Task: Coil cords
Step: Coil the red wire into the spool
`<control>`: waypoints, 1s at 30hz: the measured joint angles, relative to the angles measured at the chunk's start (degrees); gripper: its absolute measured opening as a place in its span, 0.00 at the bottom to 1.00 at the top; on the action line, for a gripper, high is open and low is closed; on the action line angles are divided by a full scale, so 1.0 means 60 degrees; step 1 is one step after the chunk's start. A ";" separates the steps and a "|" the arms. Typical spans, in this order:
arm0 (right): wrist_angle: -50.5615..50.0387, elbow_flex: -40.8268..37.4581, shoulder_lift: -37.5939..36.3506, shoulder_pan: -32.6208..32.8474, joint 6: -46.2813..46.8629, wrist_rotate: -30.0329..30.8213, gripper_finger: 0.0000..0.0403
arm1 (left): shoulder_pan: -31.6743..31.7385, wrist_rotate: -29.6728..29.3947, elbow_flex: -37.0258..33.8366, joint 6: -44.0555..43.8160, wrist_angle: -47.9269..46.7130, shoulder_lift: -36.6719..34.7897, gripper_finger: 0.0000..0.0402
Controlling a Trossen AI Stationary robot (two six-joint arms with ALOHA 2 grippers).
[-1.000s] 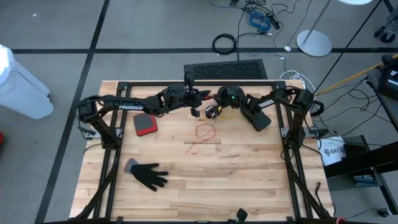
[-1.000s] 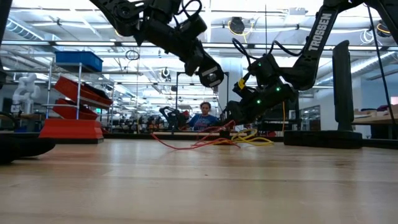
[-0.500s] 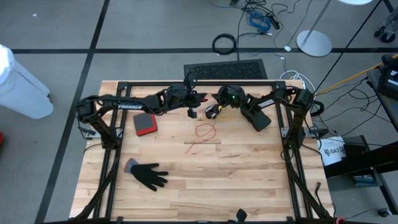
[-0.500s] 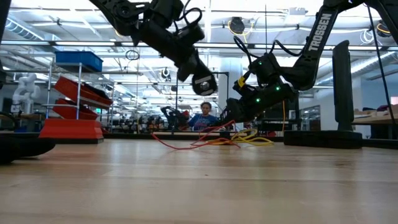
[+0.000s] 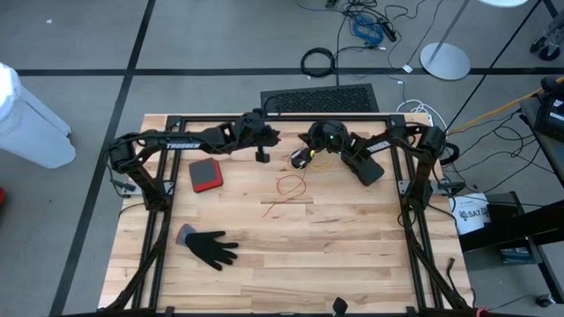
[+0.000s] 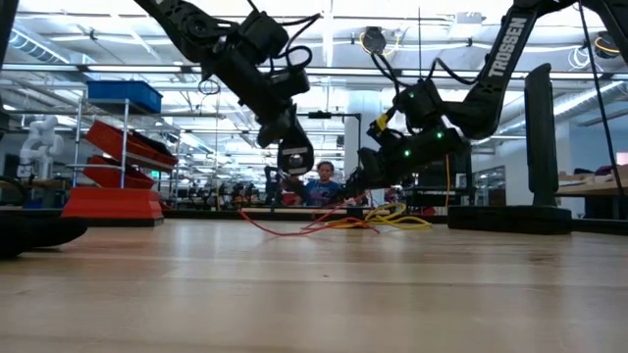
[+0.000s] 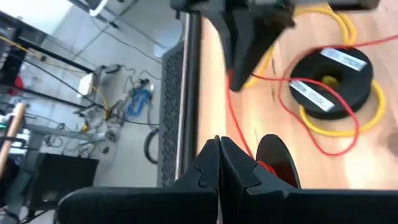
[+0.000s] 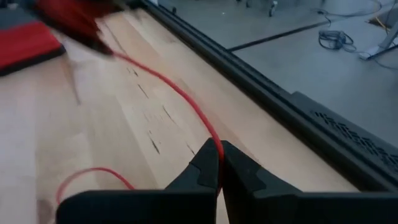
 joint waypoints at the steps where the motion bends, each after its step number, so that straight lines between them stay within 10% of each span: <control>1: 0.0000 0.0000 -0.0092 0.0021 0.0000 -0.0031 0.00 | 0.0018 0.0033 -0.0004 0.0000 -0.0063 0.0002 0.00; 30: 0.0612 0.0000 -0.1465 0.1835 -0.0068 -0.0674 0.00 | -0.0380 -0.0437 -0.0011 -0.0756 0.3058 0.1043 0.00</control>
